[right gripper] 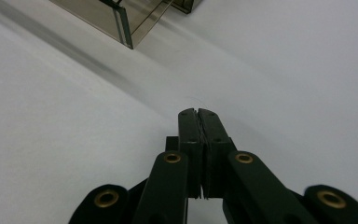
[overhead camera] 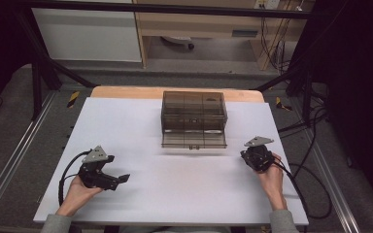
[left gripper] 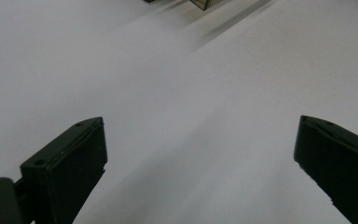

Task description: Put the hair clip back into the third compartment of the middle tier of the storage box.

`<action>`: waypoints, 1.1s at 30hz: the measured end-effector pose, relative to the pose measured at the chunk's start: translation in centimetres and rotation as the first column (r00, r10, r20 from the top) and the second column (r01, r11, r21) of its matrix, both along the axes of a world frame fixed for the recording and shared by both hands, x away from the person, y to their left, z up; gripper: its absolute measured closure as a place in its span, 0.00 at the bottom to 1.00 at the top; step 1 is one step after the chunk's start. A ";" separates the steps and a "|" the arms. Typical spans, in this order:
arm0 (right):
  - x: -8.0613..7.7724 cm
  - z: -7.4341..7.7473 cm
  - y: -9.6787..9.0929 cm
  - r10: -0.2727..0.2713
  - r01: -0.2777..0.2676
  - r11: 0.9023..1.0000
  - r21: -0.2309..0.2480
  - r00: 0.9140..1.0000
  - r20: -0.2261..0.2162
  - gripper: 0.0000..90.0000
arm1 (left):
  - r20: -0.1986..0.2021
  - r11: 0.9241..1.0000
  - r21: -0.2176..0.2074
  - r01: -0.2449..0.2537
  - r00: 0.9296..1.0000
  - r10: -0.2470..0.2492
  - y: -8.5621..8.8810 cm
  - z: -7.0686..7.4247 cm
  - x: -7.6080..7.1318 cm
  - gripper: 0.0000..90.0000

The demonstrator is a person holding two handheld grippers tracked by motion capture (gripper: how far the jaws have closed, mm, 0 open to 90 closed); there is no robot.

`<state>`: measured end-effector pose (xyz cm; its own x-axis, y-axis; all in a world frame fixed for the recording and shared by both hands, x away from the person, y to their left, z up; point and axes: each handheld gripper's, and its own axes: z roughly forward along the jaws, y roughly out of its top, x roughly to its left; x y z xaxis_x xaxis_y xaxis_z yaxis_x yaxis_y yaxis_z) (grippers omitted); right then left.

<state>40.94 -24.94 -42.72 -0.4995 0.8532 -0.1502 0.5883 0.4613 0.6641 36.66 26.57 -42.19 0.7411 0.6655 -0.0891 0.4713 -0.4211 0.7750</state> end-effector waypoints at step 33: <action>-1.2 1.6 -0.2 0.020 -0.023 0.997 0.075 0.999 0.031 0.99 | 0.001 1.000 -0.001 0.000 1.000 0.000 0.0 0.0 0.0 0.03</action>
